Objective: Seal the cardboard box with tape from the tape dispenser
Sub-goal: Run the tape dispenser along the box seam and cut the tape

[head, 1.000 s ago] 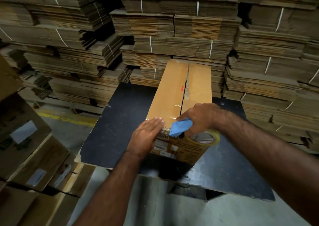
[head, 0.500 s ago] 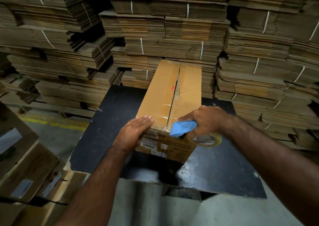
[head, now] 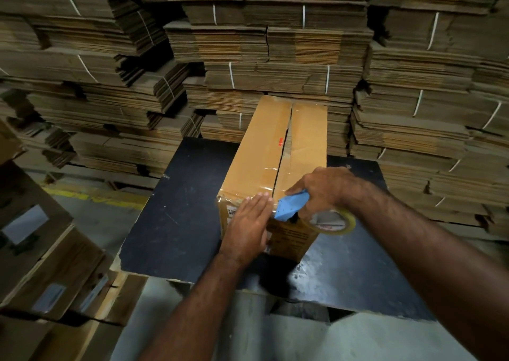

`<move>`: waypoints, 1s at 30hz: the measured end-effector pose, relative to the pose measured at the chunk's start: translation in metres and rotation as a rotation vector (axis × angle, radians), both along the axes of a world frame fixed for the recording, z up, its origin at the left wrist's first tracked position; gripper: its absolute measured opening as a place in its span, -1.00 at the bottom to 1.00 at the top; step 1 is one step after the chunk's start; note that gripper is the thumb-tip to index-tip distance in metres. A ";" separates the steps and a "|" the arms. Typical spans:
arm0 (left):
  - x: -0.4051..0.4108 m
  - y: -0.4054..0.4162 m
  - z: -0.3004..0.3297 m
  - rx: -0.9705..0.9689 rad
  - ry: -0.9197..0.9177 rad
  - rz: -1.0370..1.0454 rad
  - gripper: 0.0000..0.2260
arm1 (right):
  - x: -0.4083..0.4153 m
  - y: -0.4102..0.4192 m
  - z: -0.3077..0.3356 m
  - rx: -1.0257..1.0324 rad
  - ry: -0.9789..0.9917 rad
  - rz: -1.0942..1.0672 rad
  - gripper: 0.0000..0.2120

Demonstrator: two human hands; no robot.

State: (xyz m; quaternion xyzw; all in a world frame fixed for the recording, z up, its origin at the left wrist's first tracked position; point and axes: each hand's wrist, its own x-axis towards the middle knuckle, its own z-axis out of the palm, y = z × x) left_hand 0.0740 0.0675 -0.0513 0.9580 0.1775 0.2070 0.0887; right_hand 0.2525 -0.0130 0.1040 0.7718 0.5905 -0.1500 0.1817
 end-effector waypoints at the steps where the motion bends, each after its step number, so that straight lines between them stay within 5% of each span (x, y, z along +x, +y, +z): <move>1: -0.001 0.001 0.001 0.011 -0.004 -0.012 -0.29 | -0.001 -0.001 0.001 0.000 0.000 0.000 -0.33; 20: -0.001 0.011 0.000 0.091 -0.051 0.000 -0.43 | 0.036 -0.053 -0.009 0.108 0.003 0.004 -0.30; 30: 0.027 -0.044 0.008 -0.081 0.003 0.040 -0.37 | 0.047 -0.064 -0.023 0.171 0.032 -0.014 -0.30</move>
